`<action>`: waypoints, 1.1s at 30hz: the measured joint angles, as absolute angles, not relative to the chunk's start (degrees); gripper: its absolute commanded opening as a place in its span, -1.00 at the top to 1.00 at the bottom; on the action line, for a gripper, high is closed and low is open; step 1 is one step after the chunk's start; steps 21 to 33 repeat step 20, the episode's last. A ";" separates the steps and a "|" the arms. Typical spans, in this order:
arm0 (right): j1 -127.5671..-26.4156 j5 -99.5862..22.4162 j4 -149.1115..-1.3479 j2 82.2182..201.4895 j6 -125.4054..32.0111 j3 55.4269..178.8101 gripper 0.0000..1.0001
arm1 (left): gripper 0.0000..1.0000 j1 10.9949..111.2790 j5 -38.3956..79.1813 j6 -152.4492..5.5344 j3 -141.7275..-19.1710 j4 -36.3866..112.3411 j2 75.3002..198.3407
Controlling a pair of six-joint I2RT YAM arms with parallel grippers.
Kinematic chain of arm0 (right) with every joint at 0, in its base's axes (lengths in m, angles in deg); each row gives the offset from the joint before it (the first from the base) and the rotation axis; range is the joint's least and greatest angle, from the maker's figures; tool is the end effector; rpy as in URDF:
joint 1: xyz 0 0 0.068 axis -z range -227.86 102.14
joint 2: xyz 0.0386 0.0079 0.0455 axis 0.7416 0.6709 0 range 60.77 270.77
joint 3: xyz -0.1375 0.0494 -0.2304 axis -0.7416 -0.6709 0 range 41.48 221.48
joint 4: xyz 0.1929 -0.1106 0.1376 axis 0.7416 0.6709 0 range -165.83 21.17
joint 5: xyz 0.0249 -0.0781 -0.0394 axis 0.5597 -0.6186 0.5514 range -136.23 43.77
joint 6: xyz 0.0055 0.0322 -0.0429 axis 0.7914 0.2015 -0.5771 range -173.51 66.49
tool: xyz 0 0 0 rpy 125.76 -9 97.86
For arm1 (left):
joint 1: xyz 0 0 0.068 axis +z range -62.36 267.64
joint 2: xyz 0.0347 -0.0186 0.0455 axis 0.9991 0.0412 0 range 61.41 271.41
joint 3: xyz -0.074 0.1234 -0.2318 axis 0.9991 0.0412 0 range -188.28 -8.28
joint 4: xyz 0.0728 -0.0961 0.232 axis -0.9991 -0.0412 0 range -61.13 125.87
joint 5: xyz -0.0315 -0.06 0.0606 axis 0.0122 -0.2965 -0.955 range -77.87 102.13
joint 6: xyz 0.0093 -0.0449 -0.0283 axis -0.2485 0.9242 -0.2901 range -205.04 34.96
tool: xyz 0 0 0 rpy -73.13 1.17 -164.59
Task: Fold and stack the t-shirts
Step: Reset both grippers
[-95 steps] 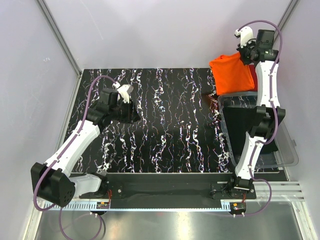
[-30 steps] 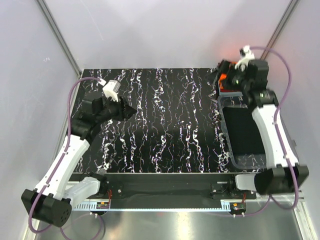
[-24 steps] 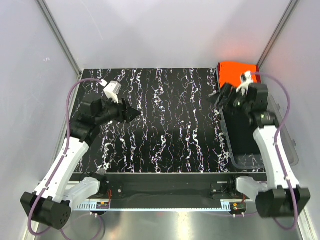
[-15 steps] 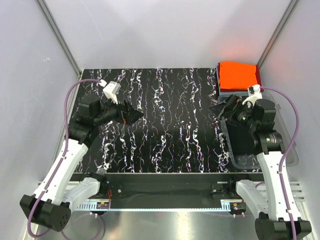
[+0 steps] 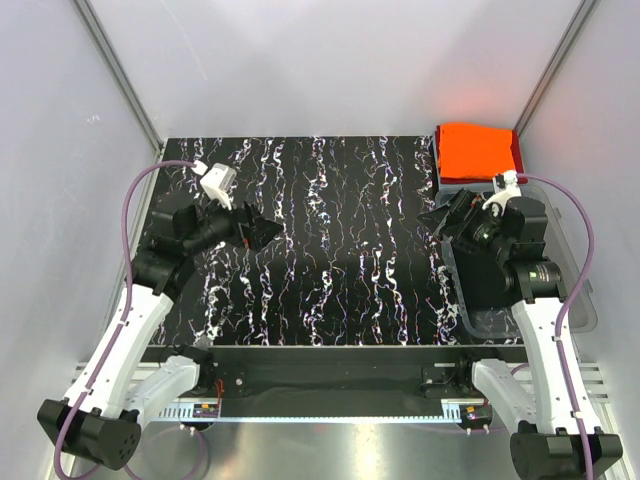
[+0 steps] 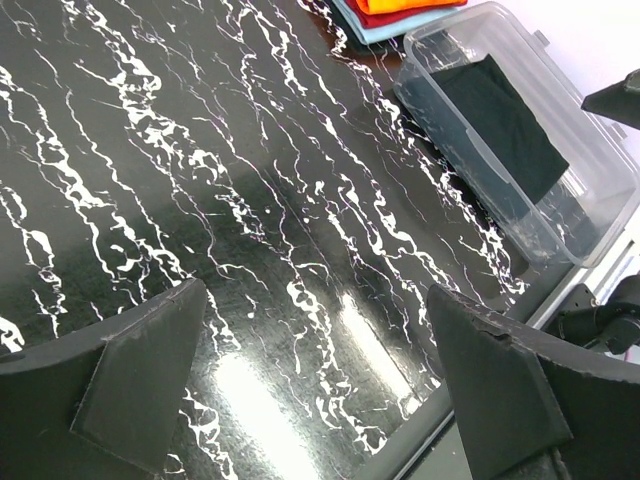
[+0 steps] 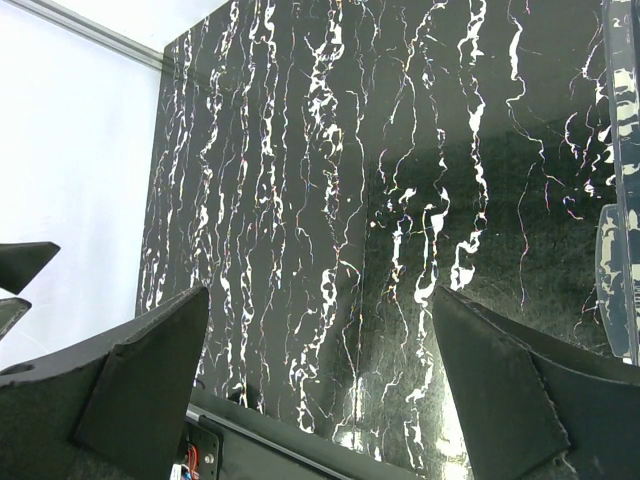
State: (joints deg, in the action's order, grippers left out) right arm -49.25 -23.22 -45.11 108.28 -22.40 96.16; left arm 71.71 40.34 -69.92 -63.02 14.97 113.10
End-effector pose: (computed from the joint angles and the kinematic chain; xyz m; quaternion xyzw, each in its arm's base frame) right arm 0.1748 0.0181 0.3556 0.1047 0.8203 0.3104 0.4688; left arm 0.1859 -0.0707 0.3613 0.1490 0.7828 -0.3426 0.4976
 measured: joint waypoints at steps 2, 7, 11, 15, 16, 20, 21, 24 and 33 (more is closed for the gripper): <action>-49.25 -23.22 -45.13 108.30 -22.40 96.16 -0.99 | -0.98 71.74 40.05 -70.05 -63.02 14.99 112.79; -49.25 -23.22 -45.17 108.28 -22.40 95.55 -0.99 | -0.98 71.82 39.51 -70.05 -63.00 14.97 112.77; -49.25 -23.22 -45.15 108.30 -22.40 94.43 -1.00 | -0.98 71.87 39.27 -70.05 -63.00 14.97 112.68; -49.25 -23.20 -45.13 108.30 -22.42 94.17 -0.99 | -0.98 71.91 39.27 -70.05 -62.98 14.97 112.16; -49.25 -23.20 -45.15 108.28 -22.42 94.17 -1.00 | -0.98 71.93 39.27 -70.05 -62.98 14.99 112.11; -49.25 -23.20 -45.15 108.24 -22.42 94.17 -0.99 | -0.98 71.93 39.27 -70.08 -62.98 14.99 112.09; -49.25 -23.20 -45.15 108.24 -22.42 94.17 -0.99 | -0.98 71.93 39.27 -70.08 -62.98 14.99 112.09; -49.25 -23.20 -45.15 108.24 -22.42 94.17 -0.99 | -0.98 71.93 39.27 -70.08 -62.98 14.99 112.09; -49.25 -23.20 -45.15 108.24 -22.42 94.17 -0.99 | -0.98 71.93 39.27 -70.08 -62.98 14.99 112.09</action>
